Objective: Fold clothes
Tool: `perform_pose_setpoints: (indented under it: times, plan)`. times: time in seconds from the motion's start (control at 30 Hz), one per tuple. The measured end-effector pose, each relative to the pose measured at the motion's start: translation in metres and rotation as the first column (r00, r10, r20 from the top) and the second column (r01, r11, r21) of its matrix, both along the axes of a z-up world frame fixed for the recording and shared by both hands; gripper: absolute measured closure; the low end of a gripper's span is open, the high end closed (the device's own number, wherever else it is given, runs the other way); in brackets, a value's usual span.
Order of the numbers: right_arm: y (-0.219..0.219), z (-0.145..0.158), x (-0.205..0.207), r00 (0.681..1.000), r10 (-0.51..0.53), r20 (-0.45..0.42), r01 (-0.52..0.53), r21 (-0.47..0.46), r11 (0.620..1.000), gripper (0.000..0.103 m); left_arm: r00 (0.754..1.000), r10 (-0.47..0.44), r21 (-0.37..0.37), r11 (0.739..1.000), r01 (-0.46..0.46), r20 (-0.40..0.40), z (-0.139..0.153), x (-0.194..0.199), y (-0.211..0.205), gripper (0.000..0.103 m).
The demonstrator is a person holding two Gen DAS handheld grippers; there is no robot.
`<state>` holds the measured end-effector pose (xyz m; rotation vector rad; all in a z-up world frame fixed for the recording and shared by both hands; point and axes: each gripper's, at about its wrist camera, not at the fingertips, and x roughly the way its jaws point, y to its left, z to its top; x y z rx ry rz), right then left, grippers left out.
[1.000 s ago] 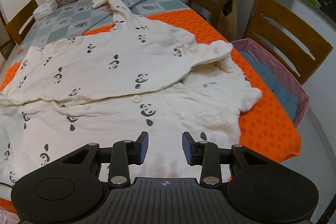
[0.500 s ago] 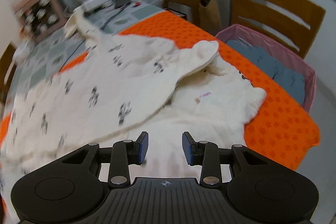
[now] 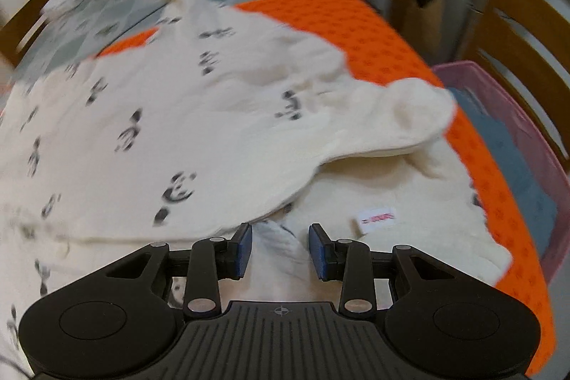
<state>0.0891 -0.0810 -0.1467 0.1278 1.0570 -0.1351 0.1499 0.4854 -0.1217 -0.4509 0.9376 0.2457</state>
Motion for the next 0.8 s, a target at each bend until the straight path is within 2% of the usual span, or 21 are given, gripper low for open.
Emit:
perform_pose_setpoints:
  times: [0.07, 0.17, 0.27, 0.33, 0.47, 0.5, 0.57, 0.63, 0.8]
  plan:
    - [0.003, -0.002, -0.001, 0.999, 0.036, -0.009, -0.036, -0.016, 0.999, 0.089, 1.0, -0.016, 0.023, 1.0, 0.016, -0.004, -0.003, -0.001, -0.002, 0.09]
    - [0.005, -0.002, -0.004, 0.998, 0.066, -0.003, -0.066, -0.045, 0.997, 0.096, 0.998, -0.059, 0.082, 0.995, 0.059, -0.002, -0.006, 0.0, -0.007, 0.09]
    - [-0.002, 0.01, -0.007, 1.0, -0.001, 0.021, 0.003, -0.109, 0.994, 0.097, 0.996, -0.086, 0.115, 0.99, 0.085, 0.001, -0.008, 0.0, -0.01, 0.09]
    - [-0.015, 0.007, -0.006, 0.998, -0.055, 0.007, 0.055, -0.075, 0.996, 0.097, 0.996, -0.094, 0.126, 0.988, 0.093, 0.005, -0.009, -0.001, -0.011, 0.089]
    - [-0.014, -0.003, -0.005, 0.999, -0.046, -0.008, 0.045, -0.083, 0.995, 0.094, 0.996, -0.091, 0.123, 0.988, 0.09, 0.008, -0.01, -0.001, -0.009, 0.087]
    - [-0.015, -0.001, -0.005, 0.998, -0.055, -0.006, 0.054, -0.082, 0.995, 0.092, 0.996, -0.09, 0.119, 0.989, 0.088, 0.009, -0.01, -0.001, -0.009, 0.087]
    - [-0.018, 0.003, -0.005, 0.997, -0.073, 0.0, 0.073, -0.078, 0.994, 0.079, 0.996, -0.089, 0.112, 0.99, 0.087, 0.013, -0.01, -0.001, -0.007, 0.087]
    - [-0.021, 0.015, -0.007, 0.995, -0.096, 0.029, 0.098, -0.074, 0.992, 0.075, 0.996, -0.089, 0.107, 0.99, 0.087, 0.014, -0.01, -0.002, -0.007, 0.086]
    - [-0.031, 0.027, 0.002, 0.981, -0.188, 0.053, 0.184, 0.08, 0.98, 0.073, 0.997, -0.076, 0.08, 0.994, 0.074, 0.018, -0.007, -0.004, -0.005, 0.086]
